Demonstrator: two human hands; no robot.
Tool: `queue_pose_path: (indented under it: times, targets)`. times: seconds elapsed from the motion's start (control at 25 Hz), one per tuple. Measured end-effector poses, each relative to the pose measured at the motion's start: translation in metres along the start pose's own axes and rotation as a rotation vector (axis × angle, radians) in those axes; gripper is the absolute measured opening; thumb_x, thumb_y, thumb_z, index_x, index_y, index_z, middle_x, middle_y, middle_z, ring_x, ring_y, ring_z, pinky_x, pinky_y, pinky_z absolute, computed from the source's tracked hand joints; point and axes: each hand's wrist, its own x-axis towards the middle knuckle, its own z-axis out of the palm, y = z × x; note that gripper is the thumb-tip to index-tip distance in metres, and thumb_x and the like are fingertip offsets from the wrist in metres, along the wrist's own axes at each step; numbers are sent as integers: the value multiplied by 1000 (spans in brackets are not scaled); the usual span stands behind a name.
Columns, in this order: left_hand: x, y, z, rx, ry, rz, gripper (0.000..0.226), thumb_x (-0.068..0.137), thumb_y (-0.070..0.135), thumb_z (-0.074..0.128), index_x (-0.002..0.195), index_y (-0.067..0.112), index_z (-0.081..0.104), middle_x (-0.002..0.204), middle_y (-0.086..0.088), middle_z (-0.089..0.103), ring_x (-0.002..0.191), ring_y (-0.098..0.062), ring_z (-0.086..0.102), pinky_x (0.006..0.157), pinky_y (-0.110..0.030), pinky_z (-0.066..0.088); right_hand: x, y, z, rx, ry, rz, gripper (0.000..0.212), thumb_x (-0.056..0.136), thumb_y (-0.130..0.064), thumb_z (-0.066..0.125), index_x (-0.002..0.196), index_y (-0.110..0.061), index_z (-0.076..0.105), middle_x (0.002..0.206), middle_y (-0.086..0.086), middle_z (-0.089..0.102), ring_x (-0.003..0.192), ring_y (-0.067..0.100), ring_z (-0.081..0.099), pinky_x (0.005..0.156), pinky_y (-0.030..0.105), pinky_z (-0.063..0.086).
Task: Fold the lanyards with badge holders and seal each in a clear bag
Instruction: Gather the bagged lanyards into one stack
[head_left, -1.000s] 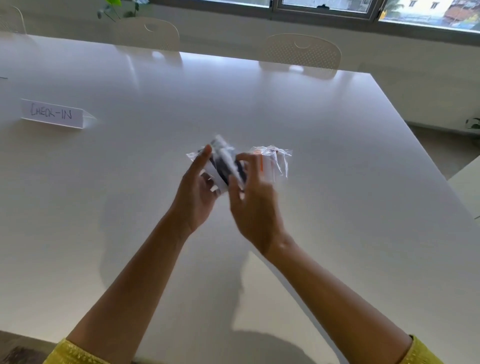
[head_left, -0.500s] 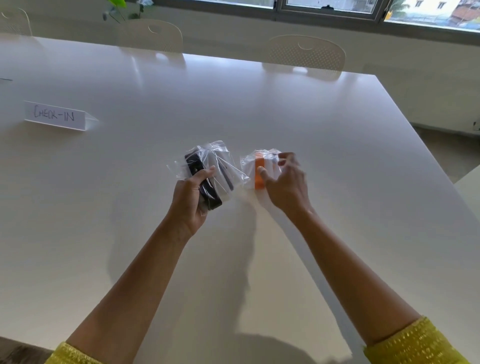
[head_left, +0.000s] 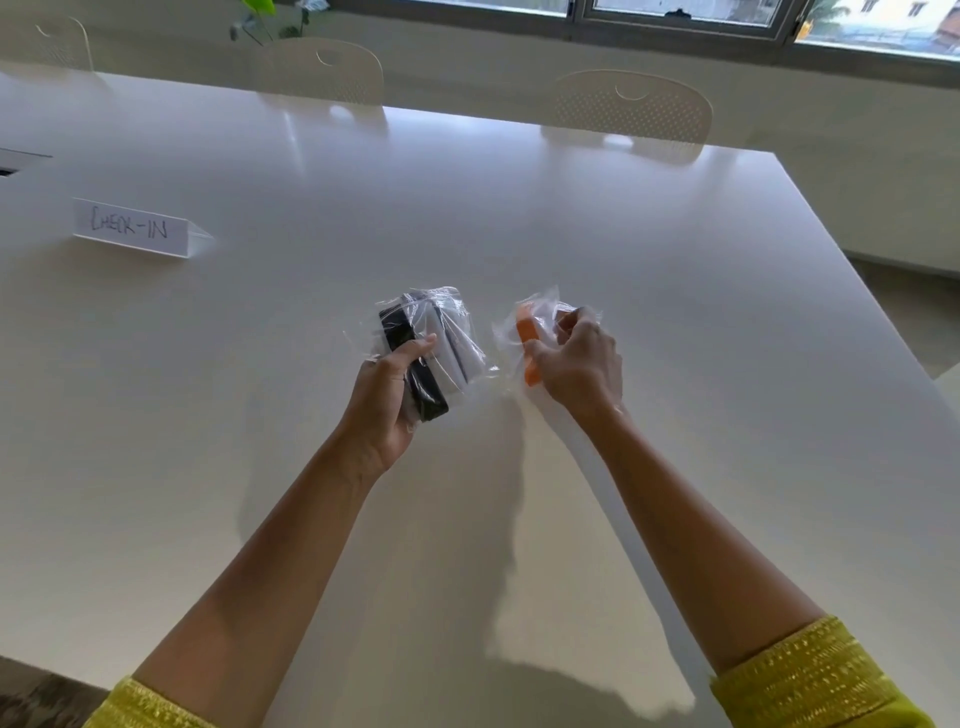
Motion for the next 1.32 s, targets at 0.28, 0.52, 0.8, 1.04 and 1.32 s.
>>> queue_pose_path:
  times: [0.28, 0.52, 0.8, 1.04, 1.32]
  targets:
    - [1, -4, 8, -62, -70, 7, 47, 92, 39, 62, 133, 18, 56, 119, -12, 69, 108, -29, 66, 85, -42, 56, -14, -9, -16, 672, -85, 1, 38, 83, -38, 76, 105, -16, 53, 91, -5, 60, 82, 15, 64, 69, 26, 57]
    - [1, -13, 20, -123, -281, 47, 65, 90, 44, 57, 145, 12, 43, 133, -20, 59, 120, -38, 60, 91, -48, 53, -68, -27, 5, 702, -328, -143, 29, 88, -24, 71, 106, -17, 50, 98, -7, 59, 86, 19, 69, 71, 37, 63]
    - [2, -20, 14, -26, -179, 57, 56, 88, 21, 68, 140, 16, 47, 129, -21, 62, 113, -36, 63, 80, -44, 56, -50, -11, -18, 298, -78, -375, 19, 90, -41, 65, 99, -26, 70, 103, -7, 64, 92, 10, 62, 79, 27, 54]
    - [-17, -19, 14, 9, -130, 76, 58, 80, 21, 71, 136, 23, 53, 114, -11, 69, 99, -26, 69, 69, -39, 57, 21, 21, -17, 24, -42, 163, 90, 79, -62, 67, 138, -1, 38, 140, 16, 46, 133, 33, 42, 109, 38, 34]
    - [-25, -4, 0, 62, -206, 53, 52, 79, 23, 67, 129, 25, 53, 107, -8, 69, 98, -26, 67, 73, -40, 58, 37, 16, -9, 302, -288, 269, 25, 74, -24, 80, 88, -9, 67, 80, 6, 61, 65, 15, 65, 52, 21, 51]
